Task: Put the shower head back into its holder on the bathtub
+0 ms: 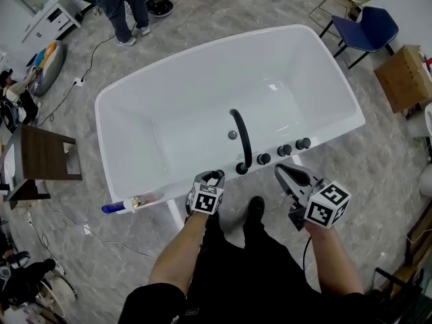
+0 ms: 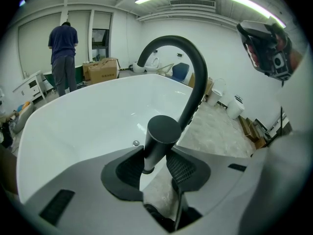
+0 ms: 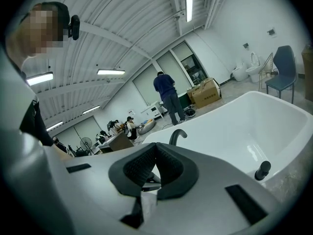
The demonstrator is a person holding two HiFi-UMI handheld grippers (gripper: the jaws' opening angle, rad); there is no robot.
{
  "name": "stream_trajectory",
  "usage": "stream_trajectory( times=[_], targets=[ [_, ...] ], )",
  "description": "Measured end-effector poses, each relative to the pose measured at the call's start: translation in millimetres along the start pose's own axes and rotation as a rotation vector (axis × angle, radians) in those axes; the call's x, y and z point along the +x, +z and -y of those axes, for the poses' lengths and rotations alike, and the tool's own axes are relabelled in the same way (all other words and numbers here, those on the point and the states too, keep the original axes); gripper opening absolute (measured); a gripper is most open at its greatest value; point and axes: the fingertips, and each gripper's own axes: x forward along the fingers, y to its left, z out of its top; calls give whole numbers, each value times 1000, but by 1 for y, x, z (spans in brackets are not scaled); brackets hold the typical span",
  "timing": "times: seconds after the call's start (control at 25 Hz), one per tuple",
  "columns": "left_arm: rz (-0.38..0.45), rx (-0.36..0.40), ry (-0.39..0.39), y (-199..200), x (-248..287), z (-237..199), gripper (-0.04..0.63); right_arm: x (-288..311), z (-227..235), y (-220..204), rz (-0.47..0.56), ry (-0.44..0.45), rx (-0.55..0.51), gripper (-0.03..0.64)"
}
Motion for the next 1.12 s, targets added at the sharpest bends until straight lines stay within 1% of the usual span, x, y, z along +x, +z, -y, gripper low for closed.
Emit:
stream_trajectory(
  times=[0.16, 0.24, 0.36, 0.56, 0.68, 0.84, 1.0, 1.08, 1.12],
  targets=[
    [19, -24, 27, 7, 2, 0, 161, 1, 3, 9, -15, 39, -19, 17],
    [10, -42, 50, 5, -1, -1, 185, 2, 2, 14, -23, 60, -30, 17],
    [15, -65, 85, 7, -10, -3, 196, 6, 2, 21, -33, 95, -47, 17],
    [78, -85, 138, 21, -24, -7, 201, 16, -1, 32, -34, 164, -64, 17],
    [91, -84, 158, 27, -44, -3, 201, 19, -10, 42, -22, 209, -76, 17],
    [114, -48, 169, 42, -71, 8, 201, 27, -20, 58, 8, 258, -83, 17],
    [149, -40, 201, 57, -92, 4, 198, 42, -29, 65, 23, 305, -92, 17],
    [184, -46, 205, 66, -103, -1, 188, 51, -37, 68, 28, 323, -97, 17],
    [219, -61, 193, 73, -110, -3, 173, 56, -41, 69, 30, 330, -103, 17]
  ],
)
